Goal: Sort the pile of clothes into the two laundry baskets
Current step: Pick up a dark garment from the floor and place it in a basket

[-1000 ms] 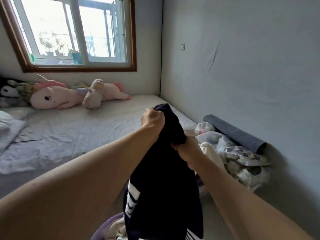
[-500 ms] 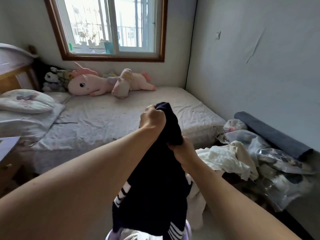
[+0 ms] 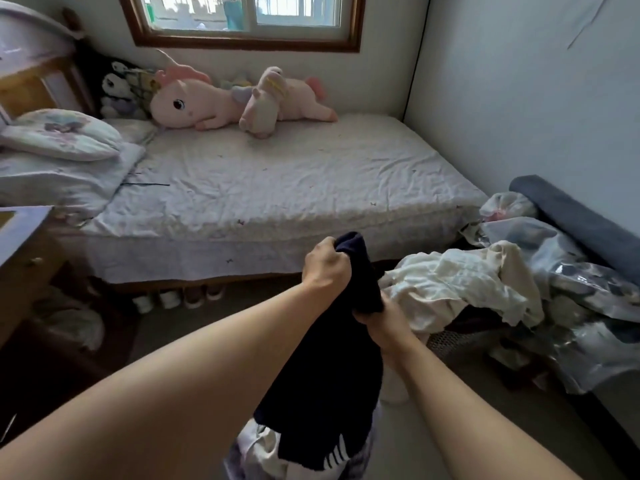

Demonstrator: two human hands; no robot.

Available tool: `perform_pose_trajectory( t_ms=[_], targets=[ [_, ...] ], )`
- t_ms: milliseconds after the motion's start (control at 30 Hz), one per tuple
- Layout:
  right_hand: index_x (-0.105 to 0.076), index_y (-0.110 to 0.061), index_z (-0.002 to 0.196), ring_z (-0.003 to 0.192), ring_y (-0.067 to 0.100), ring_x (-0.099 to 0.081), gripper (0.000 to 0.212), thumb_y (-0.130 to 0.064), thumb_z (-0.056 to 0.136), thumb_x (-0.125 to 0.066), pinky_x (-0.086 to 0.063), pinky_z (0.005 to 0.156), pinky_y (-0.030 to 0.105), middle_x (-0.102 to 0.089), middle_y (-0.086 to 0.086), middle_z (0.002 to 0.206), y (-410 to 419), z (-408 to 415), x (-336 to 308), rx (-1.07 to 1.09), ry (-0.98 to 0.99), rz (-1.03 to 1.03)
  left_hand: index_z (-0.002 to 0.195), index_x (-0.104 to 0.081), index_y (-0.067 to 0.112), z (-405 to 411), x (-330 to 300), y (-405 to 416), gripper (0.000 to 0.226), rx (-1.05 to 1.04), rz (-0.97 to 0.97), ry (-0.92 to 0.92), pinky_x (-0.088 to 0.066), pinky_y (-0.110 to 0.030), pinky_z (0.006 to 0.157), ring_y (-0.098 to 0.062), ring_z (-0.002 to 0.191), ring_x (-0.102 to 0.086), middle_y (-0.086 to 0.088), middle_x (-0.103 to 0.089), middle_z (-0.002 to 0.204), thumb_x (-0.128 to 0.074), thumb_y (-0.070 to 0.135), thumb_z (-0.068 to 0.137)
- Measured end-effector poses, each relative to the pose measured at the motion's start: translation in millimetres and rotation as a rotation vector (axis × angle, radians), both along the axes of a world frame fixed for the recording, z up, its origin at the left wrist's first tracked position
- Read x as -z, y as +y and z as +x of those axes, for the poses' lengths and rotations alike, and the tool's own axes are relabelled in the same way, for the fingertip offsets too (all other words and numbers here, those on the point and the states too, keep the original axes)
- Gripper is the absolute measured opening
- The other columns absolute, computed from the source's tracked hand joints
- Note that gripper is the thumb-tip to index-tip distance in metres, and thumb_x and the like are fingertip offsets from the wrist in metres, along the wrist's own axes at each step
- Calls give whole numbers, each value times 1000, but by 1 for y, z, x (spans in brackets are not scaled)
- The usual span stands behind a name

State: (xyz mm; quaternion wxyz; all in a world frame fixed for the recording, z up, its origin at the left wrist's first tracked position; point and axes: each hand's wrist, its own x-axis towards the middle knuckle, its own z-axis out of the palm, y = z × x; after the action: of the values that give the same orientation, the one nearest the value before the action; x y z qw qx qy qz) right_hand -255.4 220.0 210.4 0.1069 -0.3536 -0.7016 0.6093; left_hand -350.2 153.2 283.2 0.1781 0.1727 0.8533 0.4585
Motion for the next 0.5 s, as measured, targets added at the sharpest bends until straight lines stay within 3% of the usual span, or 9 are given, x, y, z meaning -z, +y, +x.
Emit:
perform_pose_trajectory(
  t_ms=[167, 267, 333, 500],
  targets=[
    [-59, -21, 91, 97, 33, -63, 20, -3, 81, -62, -49, 88, 45, -68, 14, 99, 16, 14, 47, 28, -175, 17, 97, -57, 8, 19, 50, 8, 16, -21, -55, -122, -48, -38, 84, -34, 102, -60, -17, -64, 105, -43, 11, 90],
    [-59, -21, 92, 96, 32, -62, 13, -10, 84, -60, -49, 84, 42, -68, 13, 100, 16, 14, 66, 14, -204, -8, 87, -53, 10, 22, 71, 5, 12, -60, -71, -177, -47, -36, 75, -35, 99, -61, -17, -64, 101, -42, 10, 89],
    [-61, -19, 94, 95, 31, -63, 11, -13, 84, -58, -50, 84, 43, -68, 12, 101, 12, 11, 74, -26, -206, -50, 83, -49, 13, 20, 76, 1, 11, -98, -100, -174, -47, -37, 77, -35, 99, -60, -18, -63, 102, -41, 8, 88],
    [-62, -23, 92, 93, 28, -64, 14, -14, 86, -55, -52, 90, 48, -69, 8, 99, -9, -9, 78, -113, -179, -132, 87, -51, 12, 4, 81, -19, 11, -187, -146, -153, -45, -35, 78, -35, 101, -58, -19, -63, 105, -41, 8, 87]
  ],
)
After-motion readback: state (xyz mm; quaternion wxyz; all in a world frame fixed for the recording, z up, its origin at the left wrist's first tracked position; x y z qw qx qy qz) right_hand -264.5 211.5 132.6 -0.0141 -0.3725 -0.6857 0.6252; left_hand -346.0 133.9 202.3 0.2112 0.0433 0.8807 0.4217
